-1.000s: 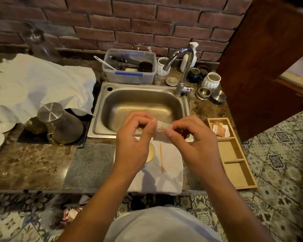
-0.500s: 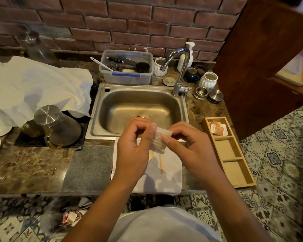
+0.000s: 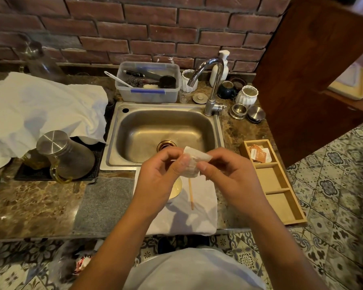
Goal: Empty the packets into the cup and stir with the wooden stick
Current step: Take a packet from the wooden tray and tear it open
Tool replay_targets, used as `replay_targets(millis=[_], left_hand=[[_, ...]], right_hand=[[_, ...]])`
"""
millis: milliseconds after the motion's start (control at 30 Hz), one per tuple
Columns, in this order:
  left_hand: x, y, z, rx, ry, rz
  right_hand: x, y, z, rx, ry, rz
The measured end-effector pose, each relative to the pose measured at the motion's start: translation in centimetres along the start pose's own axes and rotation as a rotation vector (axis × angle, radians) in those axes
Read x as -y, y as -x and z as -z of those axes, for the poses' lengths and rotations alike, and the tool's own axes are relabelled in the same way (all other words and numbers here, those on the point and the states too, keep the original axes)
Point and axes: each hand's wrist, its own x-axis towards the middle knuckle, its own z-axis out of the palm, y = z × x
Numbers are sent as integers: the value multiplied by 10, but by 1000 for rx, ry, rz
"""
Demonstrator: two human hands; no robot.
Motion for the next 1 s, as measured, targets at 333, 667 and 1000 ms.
replay_targets(millis=[333, 667, 1000], left_hand=[[7, -1, 0, 52, 134, 210], [5, -2, -3, 161, 15, 338], [5, 1, 0, 168, -104, 138]], right_hand=[[10, 1, 13, 52, -112, -6], [8, -4, 16, 69, 307, 88], [13, -5, 25, 150, 340, 7]])
